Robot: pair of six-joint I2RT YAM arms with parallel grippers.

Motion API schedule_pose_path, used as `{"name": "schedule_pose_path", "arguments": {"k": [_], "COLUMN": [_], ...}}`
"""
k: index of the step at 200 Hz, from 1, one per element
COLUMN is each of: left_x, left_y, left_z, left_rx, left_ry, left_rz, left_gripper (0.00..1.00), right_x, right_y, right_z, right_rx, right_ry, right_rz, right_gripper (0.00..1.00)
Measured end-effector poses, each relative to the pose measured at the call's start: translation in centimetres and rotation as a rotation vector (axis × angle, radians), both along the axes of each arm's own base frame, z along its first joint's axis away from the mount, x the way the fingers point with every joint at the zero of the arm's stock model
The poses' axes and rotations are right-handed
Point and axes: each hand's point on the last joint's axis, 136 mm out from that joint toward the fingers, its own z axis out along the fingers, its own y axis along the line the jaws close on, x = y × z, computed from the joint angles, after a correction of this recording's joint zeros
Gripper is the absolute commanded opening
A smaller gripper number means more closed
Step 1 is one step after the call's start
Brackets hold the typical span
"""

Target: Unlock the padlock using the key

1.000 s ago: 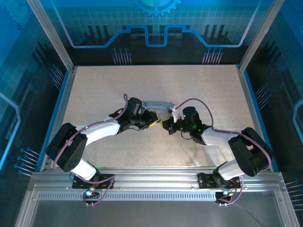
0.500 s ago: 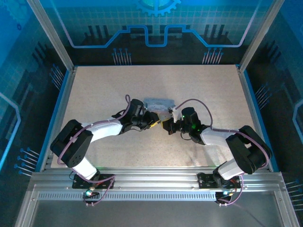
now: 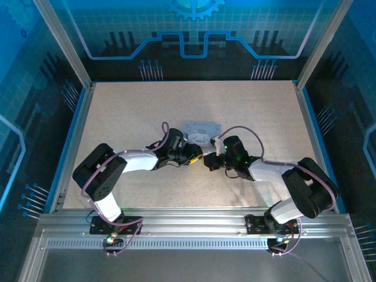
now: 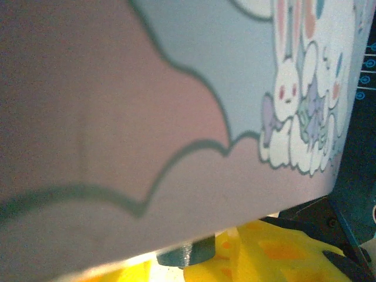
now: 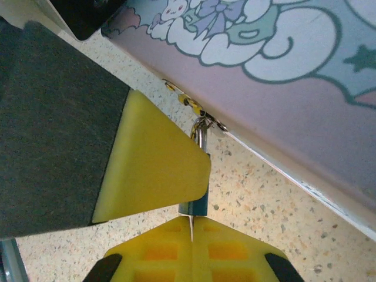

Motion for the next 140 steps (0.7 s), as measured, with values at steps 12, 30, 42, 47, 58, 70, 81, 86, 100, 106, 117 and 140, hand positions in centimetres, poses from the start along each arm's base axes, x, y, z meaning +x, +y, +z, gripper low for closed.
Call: {"name": "schedule_pose_path", "arguments": {"k": [12,30,42,47,58,70,81,86,100,106,117,140], "left_x": [-0.1,-0.5,-0.8,-1.0,-1.4,-1.7,-1.9,-2.0,-2.3,-2.5,-2.8,-3.4], "left_y": [-0.1,-0.1,0.1,0.3,0.6,1.0,1.2,1.4,1.9,2.1,2.6,3.7], "left_z": [0.0,-0.1,0.0,0.1,0.3,0.7,1.1,1.3,1.7,1.7,1.7,1.0], "left_rx": [0.000,-0.001,-0.003,-0.006,-0.010,-0.017,-0.024,-0.029,-0.038,-0.042,-0.047,-0.062], "left_ry": [0.000,0.003,0.006,0.009,0.011,0.007,0.003,0.003,-0.002,-0.002,0.006,0.030], "left_rz": [-0.005,-0.011,-0.009,-0.006,-0.001,0.004,0.012,0.020,0.035,0.045,0.067,0.128], "left_gripper": [0.46,0.51,0.53,0.54,0.55,0.56,0.56,0.56,0.56,0.56,0.55,0.52], "right_x": [-0.2,-0.4,-0.6,-0.7,-0.8,-1.0,-1.0,-1.0,-1.1,-1.1,-1.2,-1.4], "right_y": [-0.1,-0.2,-0.2,-0.2,-0.1,-0.1,-0.1,-0.1,-0.1,0.0,0.1,0.4], "right_z": [-0.2,-0.5,-0.7,-0.7,-0.8,-0.9,-1.0,-1.0,-0.9,-0.9,-0.8,-0.6], "right_rx": [-0.002,-0.001,0.003,0.007,0.014,0.018,0.025,0.028,0.041,0.049,0.065,0.098], "right_ry": [0.022,0.058,0.081,0.093,0.114,0.136,0.152,0.157,0.179,0.190,0.210,0.258], "right_rz": [-0.011,-0.026,-0.036,-0.041,-0.051,-0.061,-0.073,-0.077,-0.089,-0.094,-0.101,-0.120], "right_gripper": [0.01,0.01,0.01,0.01,0.01,0.01,0.01,0.01,0.01,0.01,0.01,0.01]}}
